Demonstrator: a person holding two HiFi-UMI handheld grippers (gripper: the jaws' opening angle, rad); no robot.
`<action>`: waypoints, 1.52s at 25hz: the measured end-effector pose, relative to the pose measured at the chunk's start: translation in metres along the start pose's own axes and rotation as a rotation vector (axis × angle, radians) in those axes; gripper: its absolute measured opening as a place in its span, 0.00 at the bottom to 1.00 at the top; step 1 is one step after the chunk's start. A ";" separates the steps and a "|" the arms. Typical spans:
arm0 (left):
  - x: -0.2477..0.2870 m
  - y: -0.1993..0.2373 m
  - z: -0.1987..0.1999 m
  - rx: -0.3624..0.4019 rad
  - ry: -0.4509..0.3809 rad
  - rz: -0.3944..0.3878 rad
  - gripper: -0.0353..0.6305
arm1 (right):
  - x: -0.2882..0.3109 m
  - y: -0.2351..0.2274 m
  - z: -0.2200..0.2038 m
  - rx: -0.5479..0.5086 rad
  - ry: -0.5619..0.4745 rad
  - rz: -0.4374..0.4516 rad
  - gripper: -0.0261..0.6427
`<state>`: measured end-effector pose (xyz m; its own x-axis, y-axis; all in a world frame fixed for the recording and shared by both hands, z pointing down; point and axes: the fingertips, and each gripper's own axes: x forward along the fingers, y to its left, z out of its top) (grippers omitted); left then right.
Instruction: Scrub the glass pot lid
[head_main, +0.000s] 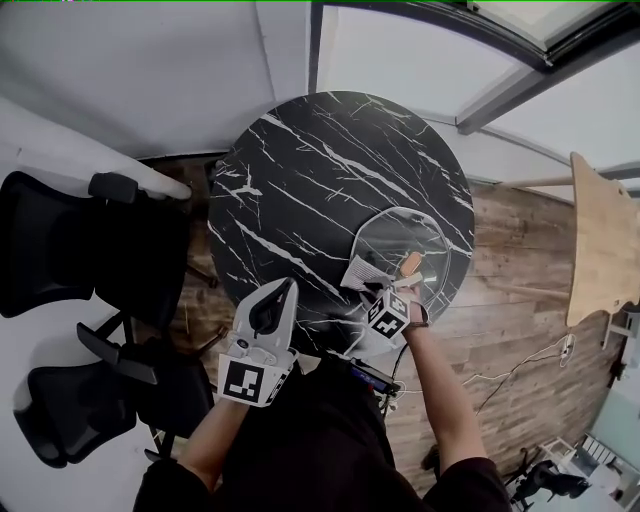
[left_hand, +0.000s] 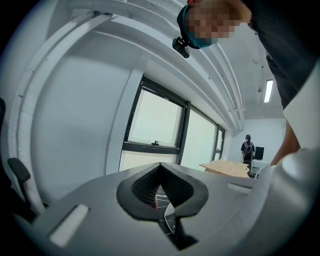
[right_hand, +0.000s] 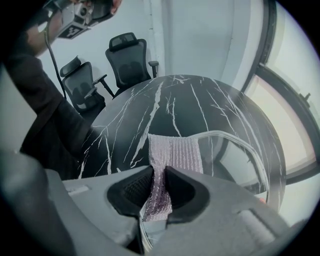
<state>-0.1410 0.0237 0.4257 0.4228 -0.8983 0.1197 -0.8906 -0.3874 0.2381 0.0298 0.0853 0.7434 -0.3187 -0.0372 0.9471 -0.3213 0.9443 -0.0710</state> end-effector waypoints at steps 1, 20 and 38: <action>0.000 -0.001 -0.003 0.002 0.013 -0.005 0.06 | 0.000 0.003 -0.002 -0.005 0.000 -0.002 0.15; 0.016 -0.042 -0.012 0.003 0.029 -0.098 0.06 | -0.043 0.071 -0.034 0.479 -0.229 0.427 0.15; 0.029 -0.073 0.016 0.046 -0.019 -0.108 0.06 | -0.130 -0.110 -0.054 0.236 -0.280 -0.567 0.14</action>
<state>-0.0665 0.0222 0.3960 0.5141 -0.8543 0.0770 -0.8468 -0.4912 0.2044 0.1547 0.0042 0.6445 -0.2525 -0.6194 0.7434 -0.6830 0.6583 0.3165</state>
